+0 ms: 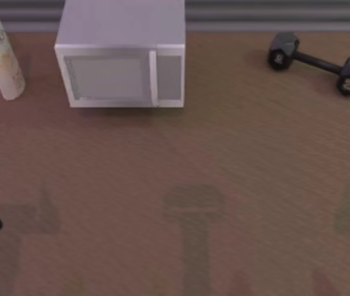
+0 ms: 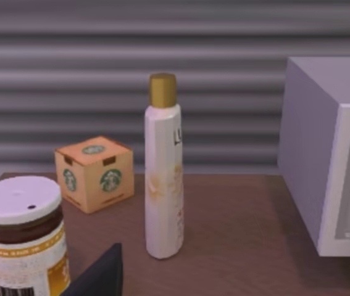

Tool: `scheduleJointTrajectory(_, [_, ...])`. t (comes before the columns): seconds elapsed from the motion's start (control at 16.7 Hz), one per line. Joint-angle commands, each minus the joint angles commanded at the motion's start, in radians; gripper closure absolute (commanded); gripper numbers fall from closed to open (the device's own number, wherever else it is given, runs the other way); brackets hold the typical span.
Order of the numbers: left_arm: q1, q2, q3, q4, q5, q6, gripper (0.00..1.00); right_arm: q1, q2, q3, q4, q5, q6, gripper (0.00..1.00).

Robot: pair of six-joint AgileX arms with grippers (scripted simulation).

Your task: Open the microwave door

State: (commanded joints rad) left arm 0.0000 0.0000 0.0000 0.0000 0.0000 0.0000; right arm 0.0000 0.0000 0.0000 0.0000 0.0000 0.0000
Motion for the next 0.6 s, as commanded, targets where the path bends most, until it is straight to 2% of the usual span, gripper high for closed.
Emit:
scheduleJointTrajectory(0.3, [-0.028, 0.062, 0.061, -0.019, -0.015, -0.022, 0.00, 0.000, 0.000, 0.000, 0.000, 0.000, 0.000, 0.00])
scheduleJointTrajectory(0.6, [-0.141, 0.376, 0.333, -0.106, -0.087, -0.117, 0.00, 0.000, 0.000, 0.000, 0.000, 0.000, 0.000, 0.00])
